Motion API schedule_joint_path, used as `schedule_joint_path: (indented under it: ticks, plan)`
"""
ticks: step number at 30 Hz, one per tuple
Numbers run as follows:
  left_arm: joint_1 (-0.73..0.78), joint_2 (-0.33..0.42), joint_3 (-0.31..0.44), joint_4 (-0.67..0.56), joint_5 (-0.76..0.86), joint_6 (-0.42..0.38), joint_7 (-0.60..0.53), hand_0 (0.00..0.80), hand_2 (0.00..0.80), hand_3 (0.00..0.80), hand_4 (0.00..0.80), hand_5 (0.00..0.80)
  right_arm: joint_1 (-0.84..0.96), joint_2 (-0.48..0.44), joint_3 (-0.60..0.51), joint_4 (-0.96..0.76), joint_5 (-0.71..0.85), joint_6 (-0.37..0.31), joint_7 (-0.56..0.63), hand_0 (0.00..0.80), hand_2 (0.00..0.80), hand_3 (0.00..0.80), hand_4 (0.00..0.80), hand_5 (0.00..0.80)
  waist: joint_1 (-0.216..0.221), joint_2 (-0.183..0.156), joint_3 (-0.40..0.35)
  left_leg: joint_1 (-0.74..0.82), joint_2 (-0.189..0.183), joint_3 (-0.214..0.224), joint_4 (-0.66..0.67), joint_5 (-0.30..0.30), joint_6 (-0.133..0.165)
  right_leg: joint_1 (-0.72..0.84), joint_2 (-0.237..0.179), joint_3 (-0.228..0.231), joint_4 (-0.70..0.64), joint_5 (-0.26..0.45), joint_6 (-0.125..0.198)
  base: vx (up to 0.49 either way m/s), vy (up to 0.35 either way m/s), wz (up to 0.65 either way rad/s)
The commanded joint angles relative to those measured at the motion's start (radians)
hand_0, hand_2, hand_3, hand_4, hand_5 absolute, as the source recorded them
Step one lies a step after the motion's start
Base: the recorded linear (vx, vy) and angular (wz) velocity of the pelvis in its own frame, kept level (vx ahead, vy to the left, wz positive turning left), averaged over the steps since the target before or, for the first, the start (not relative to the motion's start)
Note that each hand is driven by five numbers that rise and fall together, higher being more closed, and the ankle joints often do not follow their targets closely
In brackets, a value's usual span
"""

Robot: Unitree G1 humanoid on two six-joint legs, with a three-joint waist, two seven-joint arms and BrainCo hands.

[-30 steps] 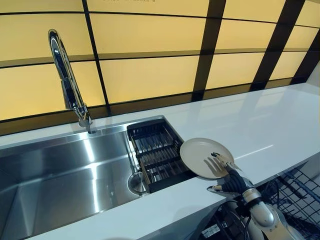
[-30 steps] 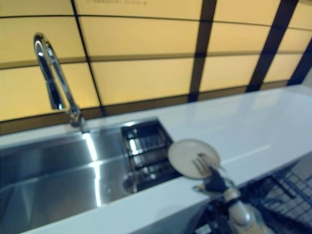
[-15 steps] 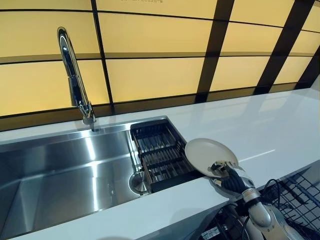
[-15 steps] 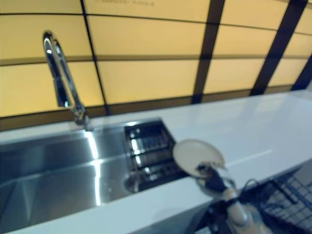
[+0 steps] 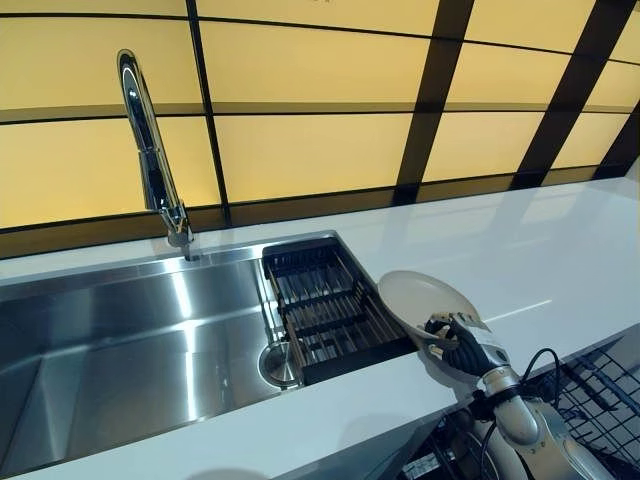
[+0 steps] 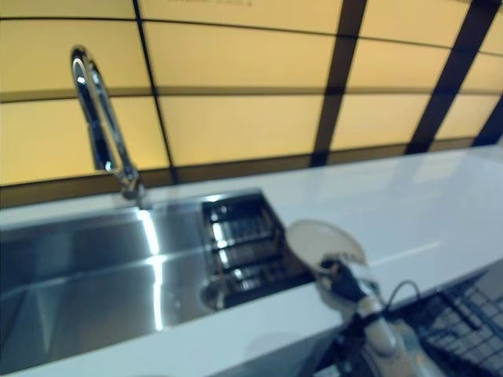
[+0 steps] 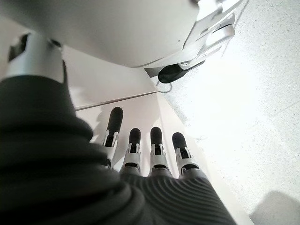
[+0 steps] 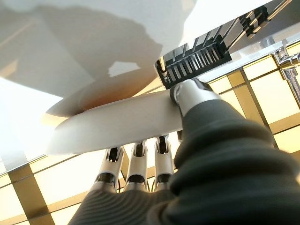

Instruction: Take plates into dishwasher

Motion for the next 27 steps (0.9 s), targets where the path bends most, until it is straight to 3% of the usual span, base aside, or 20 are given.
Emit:
schedule_joint_path:
  ticks: [1,6,9,27]
  plan:
    - [-0.053,0.0,-0.005,-0.066,0.056,-0.016,-0.012,0.0,0.0,0.0,0.0,0.0,-0.063,0.022,0.002,0.016,0.009,0.01,-0.004,0.502,0.502,0.502,0.502,0.502,0.039,-0.012,0.043,0.081,-0.049,-0.022,0.009,-0.134,0.041,-0.199,-0.014,0.058,0.045,0.287,0.074,0.0,0.0,0.0]
    - [-0.049,0.004,-0.003,-0.07,0.056,-0.015,-0.015,0.0,0.0,0.0,0.0,0.0,-0.061,0.024,-0.016,0.008,0.031,0.013,-0.02,0.571,0.571,0.571,0.571,0.571,0.039,-0.012,0.046,0.084,-0.05,-0.021,0.011,-0.133,0.043,-0.196,-0.013,0.059,0.046,0.29,0.074,0.0,0.0,0.0]
    - [-0.05,0.006,0.004,-0.069,0.056,-0.015,-0.016,0.0,0.0,0.0,0.0,0.0,-0.054,0.02,-0.05,-0.004,0.051,0.007,-0.047,0.8,0.8,0.8,0.8,0.8,0.036,-0.013,0.047,0.084,-0.05,-0.019,0.011,-0.133,0.044,-0.197,-0.012,0.061,0.049,0.293,0.073,0.0,0.0,0.0]
    - [-0.044,0.01,0.017,-0.05,0.064,-0.027,-0.023,0.0,0.0,0.0,0.0,0.0,-0.076,-0.064,-0.259,-0.063,0.247,-0.037,-0.093,0.8,0.8,0.8,0.8,0.8,0.025,-0.02,0.036,0.097,-0.056,-0.015,0.01,-0.138,0.041,-0.195,-0.006,0.063,0.042,0.308,0.073,0.001,0.001,0.0]
